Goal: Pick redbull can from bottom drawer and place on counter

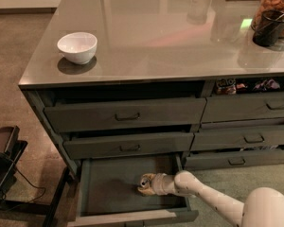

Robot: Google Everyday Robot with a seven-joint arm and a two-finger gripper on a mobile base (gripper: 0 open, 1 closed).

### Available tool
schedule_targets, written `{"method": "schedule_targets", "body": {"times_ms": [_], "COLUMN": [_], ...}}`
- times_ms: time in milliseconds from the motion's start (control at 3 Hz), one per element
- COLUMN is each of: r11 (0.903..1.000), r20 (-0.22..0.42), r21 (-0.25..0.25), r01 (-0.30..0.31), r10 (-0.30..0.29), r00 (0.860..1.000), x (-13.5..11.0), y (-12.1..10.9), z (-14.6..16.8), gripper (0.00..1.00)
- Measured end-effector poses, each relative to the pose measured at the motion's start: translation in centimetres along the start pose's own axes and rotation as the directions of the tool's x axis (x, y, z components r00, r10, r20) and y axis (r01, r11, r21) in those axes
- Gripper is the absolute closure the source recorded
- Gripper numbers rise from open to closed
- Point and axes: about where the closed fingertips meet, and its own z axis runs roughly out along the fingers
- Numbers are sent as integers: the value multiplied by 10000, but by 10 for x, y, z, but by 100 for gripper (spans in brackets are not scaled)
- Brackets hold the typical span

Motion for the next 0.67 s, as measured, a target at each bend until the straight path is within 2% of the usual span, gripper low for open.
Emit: {"method": "schedule_targets", "body": {"times_ms": [333,667], "r11": [9998,9984], "r20": [255,727], "r21": [-155,-485], "r01": [96,302], "r10": [-92,-267], "r00": [9996,9970], "x": [-16,-47], "y": [5,9], "z": [-13,-44], "gripper": [100,100]}}
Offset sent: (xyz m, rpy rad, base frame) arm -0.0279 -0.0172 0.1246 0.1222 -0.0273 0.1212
